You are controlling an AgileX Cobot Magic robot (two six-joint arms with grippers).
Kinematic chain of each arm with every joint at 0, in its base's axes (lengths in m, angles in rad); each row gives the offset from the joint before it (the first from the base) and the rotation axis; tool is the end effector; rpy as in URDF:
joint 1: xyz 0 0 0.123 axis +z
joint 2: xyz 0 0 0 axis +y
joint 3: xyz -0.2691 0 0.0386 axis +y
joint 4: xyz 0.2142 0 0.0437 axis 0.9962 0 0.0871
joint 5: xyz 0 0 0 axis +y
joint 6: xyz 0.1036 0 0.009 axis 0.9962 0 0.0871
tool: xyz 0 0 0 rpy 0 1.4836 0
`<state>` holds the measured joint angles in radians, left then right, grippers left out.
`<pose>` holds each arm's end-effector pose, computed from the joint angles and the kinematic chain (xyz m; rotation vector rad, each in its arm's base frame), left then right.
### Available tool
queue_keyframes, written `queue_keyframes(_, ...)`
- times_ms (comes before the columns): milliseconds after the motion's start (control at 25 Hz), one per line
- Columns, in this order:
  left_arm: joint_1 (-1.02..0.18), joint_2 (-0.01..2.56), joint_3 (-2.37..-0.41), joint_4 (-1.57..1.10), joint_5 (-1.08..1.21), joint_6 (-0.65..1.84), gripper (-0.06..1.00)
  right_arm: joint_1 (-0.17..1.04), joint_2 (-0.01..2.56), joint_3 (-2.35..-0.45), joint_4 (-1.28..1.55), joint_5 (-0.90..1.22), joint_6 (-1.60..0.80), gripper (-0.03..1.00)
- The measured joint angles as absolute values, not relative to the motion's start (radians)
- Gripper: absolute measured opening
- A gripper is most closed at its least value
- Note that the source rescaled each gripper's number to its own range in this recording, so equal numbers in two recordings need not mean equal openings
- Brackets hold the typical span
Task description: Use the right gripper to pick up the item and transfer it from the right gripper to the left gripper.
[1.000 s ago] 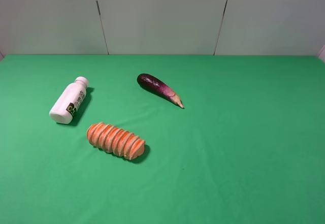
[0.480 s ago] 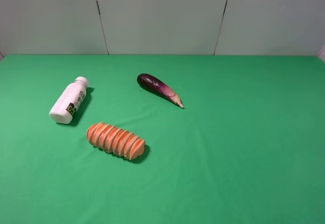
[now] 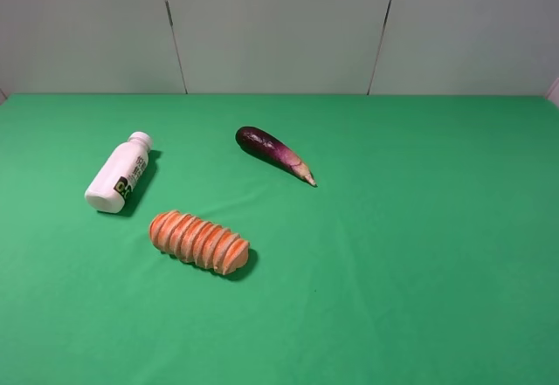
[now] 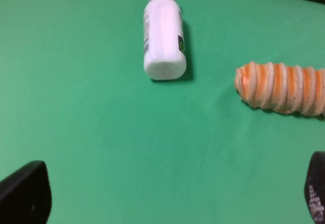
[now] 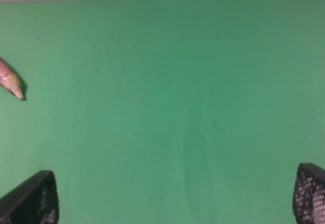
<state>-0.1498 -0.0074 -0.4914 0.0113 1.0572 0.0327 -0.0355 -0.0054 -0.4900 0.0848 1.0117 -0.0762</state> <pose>-0.0093 0.0024 0.2532 0.1856 2.0340 -0.0597 -0.0070 0.0077 0.2574 -0.0418 1.9968 0.0289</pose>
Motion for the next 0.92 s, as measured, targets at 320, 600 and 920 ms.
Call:
queue_keyframes(320,-0.15,-0.007,-0.491,0.011,1.057,0.034,1.0,-0.036,-0.005,-0.49,0.085,1.012,-0.076,1.0)
queue_keyframes(600,-0.15,-0.007,-0.491,0.011,1.057,0.034,1.0,-0.036,-0.005,-0.49,0.085,1.013,-0.076,1.0)
queue_keyframes(920,-0.086,-0.007,-0.491,0.008,1.057,0.034,1.0,-0.036,-0.005,-0.49,0.085,1.013,-0.076,1.0)
